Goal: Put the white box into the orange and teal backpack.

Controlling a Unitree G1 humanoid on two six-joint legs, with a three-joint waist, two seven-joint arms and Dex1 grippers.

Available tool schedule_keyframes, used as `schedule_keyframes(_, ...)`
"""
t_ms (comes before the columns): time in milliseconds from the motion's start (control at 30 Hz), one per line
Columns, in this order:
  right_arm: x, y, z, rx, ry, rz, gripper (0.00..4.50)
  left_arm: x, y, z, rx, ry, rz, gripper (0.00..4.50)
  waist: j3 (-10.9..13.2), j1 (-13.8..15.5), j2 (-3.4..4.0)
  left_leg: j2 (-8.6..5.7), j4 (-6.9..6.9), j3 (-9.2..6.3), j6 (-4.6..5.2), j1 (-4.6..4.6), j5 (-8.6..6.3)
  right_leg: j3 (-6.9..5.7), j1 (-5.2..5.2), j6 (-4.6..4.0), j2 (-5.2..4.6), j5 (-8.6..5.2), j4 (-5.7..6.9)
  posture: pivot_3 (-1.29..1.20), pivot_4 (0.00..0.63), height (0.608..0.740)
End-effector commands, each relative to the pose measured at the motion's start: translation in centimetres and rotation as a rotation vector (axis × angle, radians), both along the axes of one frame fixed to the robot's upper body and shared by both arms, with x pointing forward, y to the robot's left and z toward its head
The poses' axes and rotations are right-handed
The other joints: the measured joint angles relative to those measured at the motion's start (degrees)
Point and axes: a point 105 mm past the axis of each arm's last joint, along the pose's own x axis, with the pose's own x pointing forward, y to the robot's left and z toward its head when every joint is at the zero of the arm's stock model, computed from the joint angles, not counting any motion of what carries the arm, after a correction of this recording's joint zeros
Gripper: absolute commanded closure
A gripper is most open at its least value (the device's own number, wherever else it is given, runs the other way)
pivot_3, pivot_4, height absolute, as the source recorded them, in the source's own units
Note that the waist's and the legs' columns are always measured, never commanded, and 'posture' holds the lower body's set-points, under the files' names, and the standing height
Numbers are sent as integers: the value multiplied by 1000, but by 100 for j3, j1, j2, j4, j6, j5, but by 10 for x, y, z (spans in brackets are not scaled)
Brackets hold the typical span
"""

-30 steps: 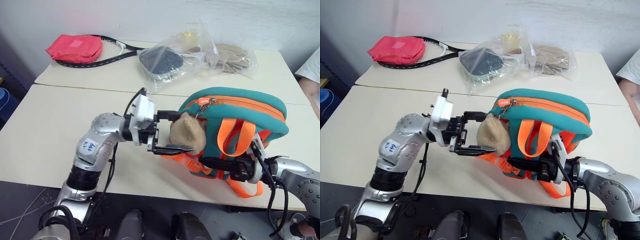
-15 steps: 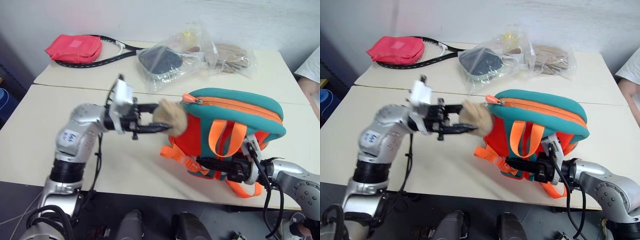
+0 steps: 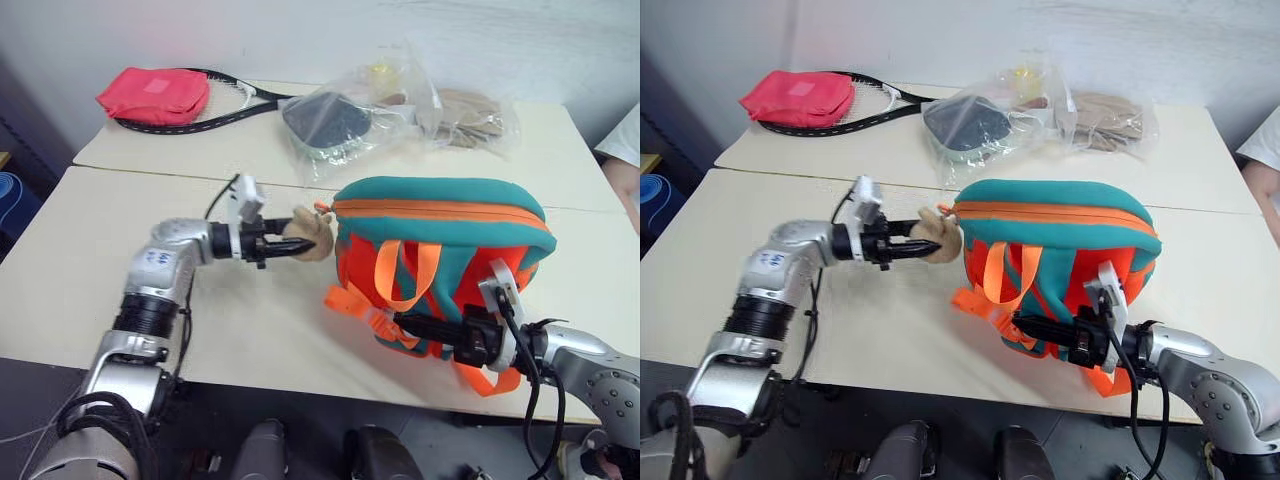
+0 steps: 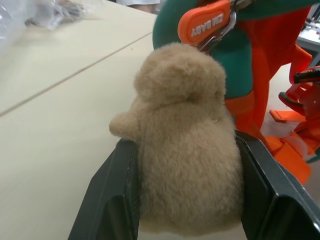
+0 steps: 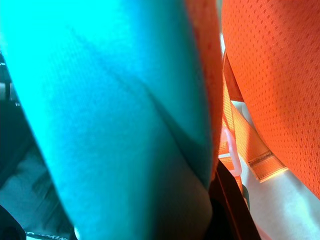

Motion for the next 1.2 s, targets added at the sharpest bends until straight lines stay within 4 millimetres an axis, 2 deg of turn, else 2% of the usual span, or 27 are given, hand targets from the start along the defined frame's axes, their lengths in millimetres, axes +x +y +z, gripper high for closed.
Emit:
schedule_keyframes(33, -3, 1, 9, 13, -44, -8, 4475, -6, -11, 7, -37, -51, -52, 2513, 0, -3, 0, 0, -1, 0, -1, -1, 0, 0, -2, 0, 0, 0, 0, 0, 150, 740)
schedule_keyframes(133, -2, 1, 18, 70, -77, -32, 4475, -17, -24, 39, -168, -116, -131, 2513, 0, -6, 0, 2, -1, 0, -2, 0, 1, -1, -2, 0, 1, 0, 8, 0, 150, 740)
schedule_keyframes(267, -1, -4, 73, 436, -109, -56, 4475, -20, -22, 84, -339, -156, -143, 2513, 1, -11, -1, 2, 2, -2, -3, -5, 2, -2, -4, 0, 1, 0, 12, 0, 150, 740)
schedule_keyframes(300, -1, -5, 81, 465, -114, -58, 4475, -19, -21, 93, -374, -149, -131, 2513, 2, -14, -1, 4, 7, -4, -3, -7, 2, -4, -5, 0, 0, 0, 17, 0, 150, 740)
schedule_keyframes(400, 0, -10, 92, 501, -110, -81, 4475, -7, -16, 100, -358, -116, -54, 2513, 2, -17, -1, 2, 11, -7, -3, -6, 2, -7, -1, 1, 0, 0, 20, 0, 150, 740)
schedule_keyframes(467, 2, -15, 94, 508, -101, -97, 4475, 0, -17, 89, -279, -80, -9, 2513, 2, -14, -1, 0, 2, -6, -3, -4, 2, -6, -3, 1, 1, 0, 18, 0, 150, 740)
schedule_keyframes(533, 2, -18, 93, 501, -93, -107, 4475, 3, -19, 64, -158, 0, 12, 2513, 2, -17, -1, 0, -1, -3, -3, -7, 2, -5, -8, 1, 2, 0, 19, 0, 150, 740)
schedule_keyframes(567, 2, -21, 94, 511, -90, -117, 4475, -1, -22, 49, -91, 34, 0, 2513, 2, -18, -1, 0, -2, -2, -4, -8, 2, -4, -10, 1, 2, 0, 19, 0, 150, 740)
schedule_keyframes(633, 3, -24, 95, 528, -88, -129, 4475, -5, -25, 32, -24, 75, -12, 2513, 2, -16, -1, 0, -2, -1, -3, -8, 2, -3, -10, 1, 2, 0, 19, 0, 150, 740)
schedule_keyframes(700, 3, -26, 96, 546, -89, -141, 4475, -5, -30, 21, -29, 161, 5, 2513, 2, -15, -1, 1, -1, -2, -3, -7, 2, -2, -8, 1, 2, 0, 19, 0, 150, 740)
schedule_keyframes(833, 3, -25, 93, 560, -79, -153, 4475, -25, -42, -14, 24, 309, -81, 2513, 2, 8, 0, -1, 4, -9, -1, -8, 2, -3, -2, 1, -1, 0, 17, 0, 150, 740)
schedule_keyframes(900, 2, -23, 89, 549, -72, -153, 4475, -34, -43, -22, 49, 322, -122, 2513, 2, 6, 0, -4, -2, -8, 0, -6, 1, -1, 0, 1, -2, 0, 10, 0, 150, 740)
schedule_keyframes(1000, 1, -21, 81, 514, -60, -160, 4475, -42, -35, -36, 99, 302, -154, 2513, 2, -4, 0, -3, -4, -7, 0, -10, 1, -2, -2, 0, -1, 0, 4, 0, 150, 740)
schedule_keyframes(1100, -1, -18, 69, 462, -41, -163, 4475, -42, -21, -53, 126, 186, -160, 2513, 1, -4, 1, 0, -4, -7, -1, -9, 2, -1, -3, 0, 1, 0, 0, 0, 150, 740)
schedule_keyframes(1200, -2, -17, 56, 388, -41, -177, 4475, -34, -14, -52, 59, 116, -114, 2513, -1, -18, 4, 1, -4, -5, -1, -2, 2, 1, -1, 0, 1, 0, -14, 0, 150, 740)
